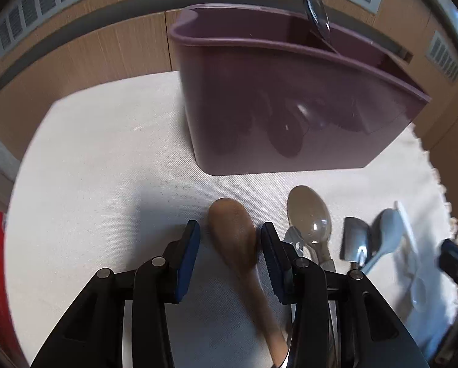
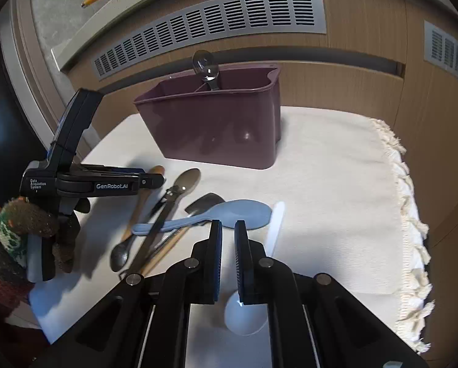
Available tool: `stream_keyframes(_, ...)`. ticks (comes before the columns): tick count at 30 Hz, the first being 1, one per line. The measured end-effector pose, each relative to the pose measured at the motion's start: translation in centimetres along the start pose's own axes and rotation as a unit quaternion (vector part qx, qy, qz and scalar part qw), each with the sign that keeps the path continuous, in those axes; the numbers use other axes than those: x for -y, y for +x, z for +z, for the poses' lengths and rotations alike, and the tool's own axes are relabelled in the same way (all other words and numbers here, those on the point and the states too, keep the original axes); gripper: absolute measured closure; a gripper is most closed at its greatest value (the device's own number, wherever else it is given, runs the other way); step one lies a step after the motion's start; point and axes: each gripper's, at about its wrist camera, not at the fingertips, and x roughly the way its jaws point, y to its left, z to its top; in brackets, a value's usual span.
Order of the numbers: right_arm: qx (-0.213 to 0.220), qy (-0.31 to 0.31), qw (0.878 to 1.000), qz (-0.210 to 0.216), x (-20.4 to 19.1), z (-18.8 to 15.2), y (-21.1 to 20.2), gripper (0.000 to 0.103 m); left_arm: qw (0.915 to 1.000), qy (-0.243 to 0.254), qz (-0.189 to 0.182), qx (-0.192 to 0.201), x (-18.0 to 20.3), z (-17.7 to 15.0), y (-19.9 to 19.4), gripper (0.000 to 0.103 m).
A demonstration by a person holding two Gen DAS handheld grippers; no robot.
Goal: Organize utensils
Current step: 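Grasp and lift the wooden spoon with the left gripper while the right lifts the white spoon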
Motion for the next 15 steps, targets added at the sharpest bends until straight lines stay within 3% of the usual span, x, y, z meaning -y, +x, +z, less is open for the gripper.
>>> stream_keyframes(2, 0.006, -0.004, 1.000, -0.006, 0.3, 0.0, -0.6, 0.094, 0.9999, -0.001, 0.009, 0.005, 0.4, 0.0, 0.0, 0.062)
stream_keyframes(3, 0.011, -0.006, 1.000, -0.009, 0.5, 0.0, -0.9, 0.094, 1.0000, -0.003, 0.004, 0.007, 0.4, 0.0, 0.0, 0.069)
stream_keyframes(5, 0.016, -0.019, 0.999, -0.020, 0.9, -0.1, -1.7, 0.085, 0.9996, -0.014, -0.019, 0.014, -0.1, -0.2, -0.5, 0.071)
stream_keyframes(8, -0.008, -0.031, 0.999, -0.033, 1.5, -0.7, -1.6, 0.082, 0.9980, -0.019, -0.045, 0.041, -0.8, -1.1, -2.3, 0.071)
stream_keyframes(12, -0.053, 0.013, 0.999, -0.005, 2.7, -1.6, 0.1, 0.082, 0.9941, -0.016, -0.068, 0.084, -1.5, -2.7, -5.4, 0.071)
stream_keyframes(15, -0.070, 0.043, 0.996, -0.018, 3.2, -1.3, 2.1, 0.082, 0.9912, -0.017, -0.080, 0.104, -1.6, -3.5, -7.3, 0.071)
